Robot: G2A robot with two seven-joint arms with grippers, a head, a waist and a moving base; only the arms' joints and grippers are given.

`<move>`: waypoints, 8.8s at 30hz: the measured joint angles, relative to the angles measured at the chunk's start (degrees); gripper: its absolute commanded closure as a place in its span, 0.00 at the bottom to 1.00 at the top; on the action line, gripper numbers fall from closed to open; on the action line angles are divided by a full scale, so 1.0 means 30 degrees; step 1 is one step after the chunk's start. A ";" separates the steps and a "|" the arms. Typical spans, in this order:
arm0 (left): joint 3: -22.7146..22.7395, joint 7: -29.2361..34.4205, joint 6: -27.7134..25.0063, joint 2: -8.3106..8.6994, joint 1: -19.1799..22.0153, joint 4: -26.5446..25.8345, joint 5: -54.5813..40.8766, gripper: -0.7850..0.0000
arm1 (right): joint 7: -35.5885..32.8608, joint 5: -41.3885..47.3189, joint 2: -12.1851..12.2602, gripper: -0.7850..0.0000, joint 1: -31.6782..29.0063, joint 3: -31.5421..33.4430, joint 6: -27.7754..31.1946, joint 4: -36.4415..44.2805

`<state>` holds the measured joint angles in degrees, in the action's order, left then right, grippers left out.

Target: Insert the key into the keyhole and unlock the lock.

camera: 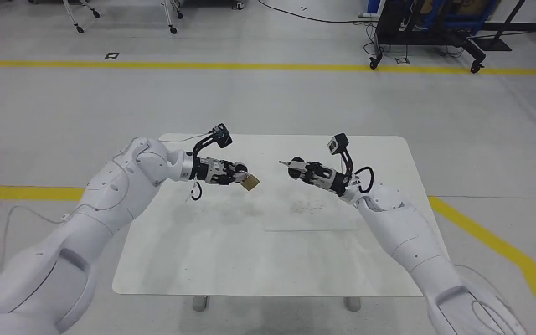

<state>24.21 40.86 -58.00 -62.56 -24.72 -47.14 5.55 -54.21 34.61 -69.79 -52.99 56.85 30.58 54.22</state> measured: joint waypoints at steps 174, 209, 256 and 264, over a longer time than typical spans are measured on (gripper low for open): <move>0.5949 0.5826 2.8691 -0.3245 -0.6191 -0.0078 -1.9053 1.00 | 0.2648 -2.9545 0.4281 1.00 0.5165 -0.6355 0.9141 1.3722; 0.6861 0.5715 3.1511 -0.3498 -0.6669 -0.0059 -1.9828 1.00 | 0.0239 -3.0466 0.4043 1.00 0.7567 -0.9940 0.6739 1.4844; 0.7323 0.5961 3.1655 -0.3483 -0.6963 -0.0483 -1.8746 1.00 | -0.0018 -2.8894 0.3984 1.00 1.0533 -1.3236 0.6480 1.4617; 0.7316 0.6125 3.1632 -0.3548 -0.6900 -0.0278 -1.8731 1.00 | -0.0229 -2.9065 0.3798 1.00 1.0774 -1.3592 0.6269 1.4609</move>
<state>46.15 59.23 36.90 -73.20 -45.42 -47.98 -50.64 -54.90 -52.58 -58.40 -20.67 16.07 49.38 98.05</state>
